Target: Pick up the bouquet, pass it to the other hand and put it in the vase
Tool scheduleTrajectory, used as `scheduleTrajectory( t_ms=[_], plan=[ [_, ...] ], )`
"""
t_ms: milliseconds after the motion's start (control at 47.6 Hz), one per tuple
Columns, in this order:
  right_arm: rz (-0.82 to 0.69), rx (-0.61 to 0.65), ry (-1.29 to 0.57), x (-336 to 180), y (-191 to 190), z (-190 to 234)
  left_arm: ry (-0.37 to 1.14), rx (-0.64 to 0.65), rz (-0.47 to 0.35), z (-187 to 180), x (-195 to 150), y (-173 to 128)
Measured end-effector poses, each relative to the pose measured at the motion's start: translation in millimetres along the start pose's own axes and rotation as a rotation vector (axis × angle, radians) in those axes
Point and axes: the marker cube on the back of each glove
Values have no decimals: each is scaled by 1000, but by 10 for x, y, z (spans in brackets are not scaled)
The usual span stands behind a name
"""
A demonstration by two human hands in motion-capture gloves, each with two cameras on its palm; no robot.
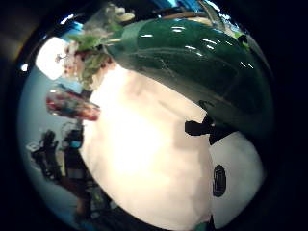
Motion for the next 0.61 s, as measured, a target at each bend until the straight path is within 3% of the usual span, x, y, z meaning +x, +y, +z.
scheduleTrajectory(
  t_ms=[63, 336, 462, 609],
  plan=[
    [3, -78, -112, -105, 132, -49, 47, 22, 6, -66, 73, -19],
    [-70, 101, -525, -663, 227, -729, 372, 115, 78, -355, 675, -267],
    [-102, 124, -673, -910, 318, -871, 440, 133, 92, -381, 923, -397],
    [-131, 128, -865, -1184, 415, -963, 626, 130, 120, -317, 1170, -595]
  ],
)
